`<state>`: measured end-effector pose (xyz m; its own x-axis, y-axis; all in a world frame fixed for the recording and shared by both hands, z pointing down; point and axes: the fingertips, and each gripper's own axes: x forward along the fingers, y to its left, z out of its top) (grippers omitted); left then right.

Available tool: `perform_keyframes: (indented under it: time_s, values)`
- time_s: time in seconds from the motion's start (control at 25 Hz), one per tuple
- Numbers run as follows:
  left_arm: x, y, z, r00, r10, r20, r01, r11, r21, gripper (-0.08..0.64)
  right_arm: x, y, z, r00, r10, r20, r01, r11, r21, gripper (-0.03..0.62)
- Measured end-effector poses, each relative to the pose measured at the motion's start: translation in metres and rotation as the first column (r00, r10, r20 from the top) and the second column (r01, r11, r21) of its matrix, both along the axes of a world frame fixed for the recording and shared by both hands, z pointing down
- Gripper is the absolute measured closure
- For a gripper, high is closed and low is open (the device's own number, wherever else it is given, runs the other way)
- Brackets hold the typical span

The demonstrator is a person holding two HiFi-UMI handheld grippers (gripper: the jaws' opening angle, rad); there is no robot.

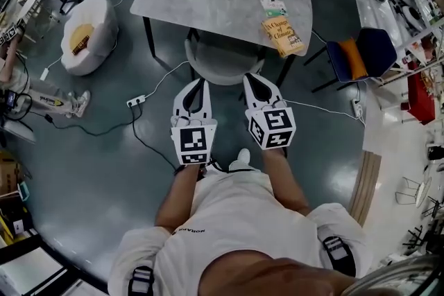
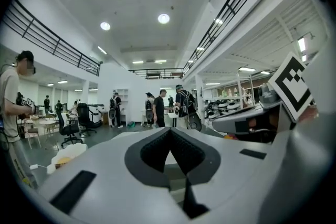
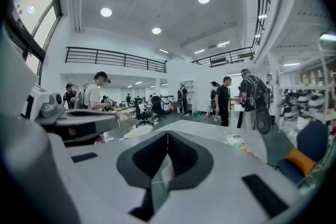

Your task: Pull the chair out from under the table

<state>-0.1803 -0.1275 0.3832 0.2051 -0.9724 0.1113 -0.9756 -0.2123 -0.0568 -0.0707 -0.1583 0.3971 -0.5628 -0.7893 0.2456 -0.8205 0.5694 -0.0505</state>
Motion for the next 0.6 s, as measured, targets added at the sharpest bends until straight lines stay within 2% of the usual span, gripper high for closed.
perform_keyframes:
  time_s: [0.12, 0.24, 0.6]
  values:
    - [0.003, -0.018, 0.015, 0.996, 0.059, 0.067, -0.057, 0.998, -0.031, 0.557, -0.003, -0.017, 0.006, 0.999, -0.005, -0.047, 0.005, 1.0, 0.008, 0.578]
    - [0.011, -0.025, 0.029, 0.991, 0.11, 0.078, -0.103, 0.991, -0.088, 0.557, -0.001, -0.026, 0.018, 0.996, -0.025, -0.091, 0.024, 1.0, -0.015, 0.578]
    - [0.024, -0.07, 0.074, 0.951, 0.209, 0.23, -0.16, 0.963, -0.215, 0.557, -0.003, -0.055, 0.066, 0.974, -0.121, -0.19, 0.106, 0.99, -0.088, 0.578]
